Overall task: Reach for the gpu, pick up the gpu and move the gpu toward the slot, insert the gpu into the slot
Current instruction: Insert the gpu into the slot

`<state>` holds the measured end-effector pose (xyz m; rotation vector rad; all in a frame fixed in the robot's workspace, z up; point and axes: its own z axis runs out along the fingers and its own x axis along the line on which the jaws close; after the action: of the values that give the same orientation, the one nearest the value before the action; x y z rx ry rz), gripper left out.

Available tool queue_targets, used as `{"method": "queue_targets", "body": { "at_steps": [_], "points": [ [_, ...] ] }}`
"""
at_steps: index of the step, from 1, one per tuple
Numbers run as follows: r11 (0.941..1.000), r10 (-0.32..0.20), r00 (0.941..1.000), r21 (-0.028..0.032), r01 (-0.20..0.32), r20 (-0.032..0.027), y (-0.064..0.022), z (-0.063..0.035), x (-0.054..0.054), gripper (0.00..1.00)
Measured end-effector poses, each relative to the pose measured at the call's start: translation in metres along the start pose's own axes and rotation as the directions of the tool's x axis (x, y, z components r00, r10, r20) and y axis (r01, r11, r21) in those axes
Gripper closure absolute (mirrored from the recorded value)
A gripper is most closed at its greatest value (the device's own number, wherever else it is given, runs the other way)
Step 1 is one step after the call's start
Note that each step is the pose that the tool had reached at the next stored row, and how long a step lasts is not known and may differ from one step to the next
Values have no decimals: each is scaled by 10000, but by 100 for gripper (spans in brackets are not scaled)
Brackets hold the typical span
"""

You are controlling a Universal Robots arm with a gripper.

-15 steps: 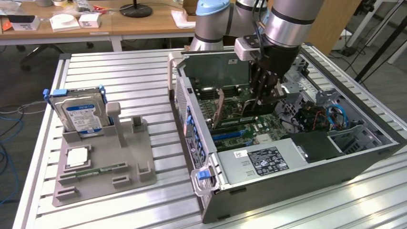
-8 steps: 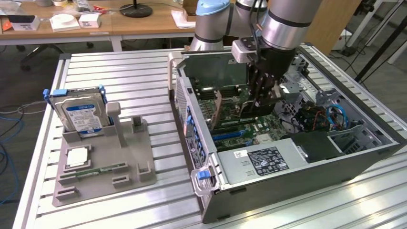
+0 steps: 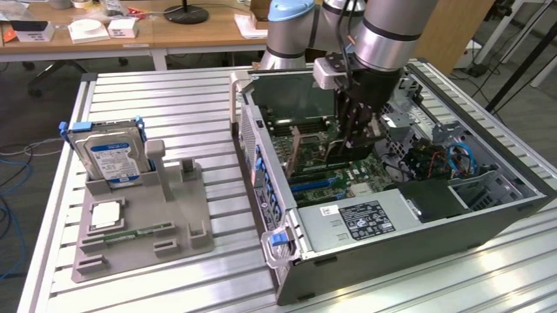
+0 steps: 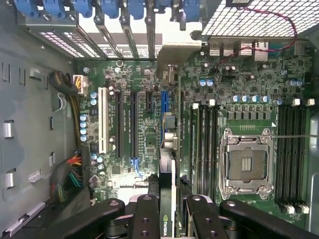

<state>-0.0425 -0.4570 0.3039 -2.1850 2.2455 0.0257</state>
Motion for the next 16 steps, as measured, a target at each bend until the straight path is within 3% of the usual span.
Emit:
{"method": "queue_targets", "body": {
  "at_steps": [16],
  "points": [
    [10000, 0, 10000, 0, 0, 0, 57, 75, 3, 74]
  ]
}}
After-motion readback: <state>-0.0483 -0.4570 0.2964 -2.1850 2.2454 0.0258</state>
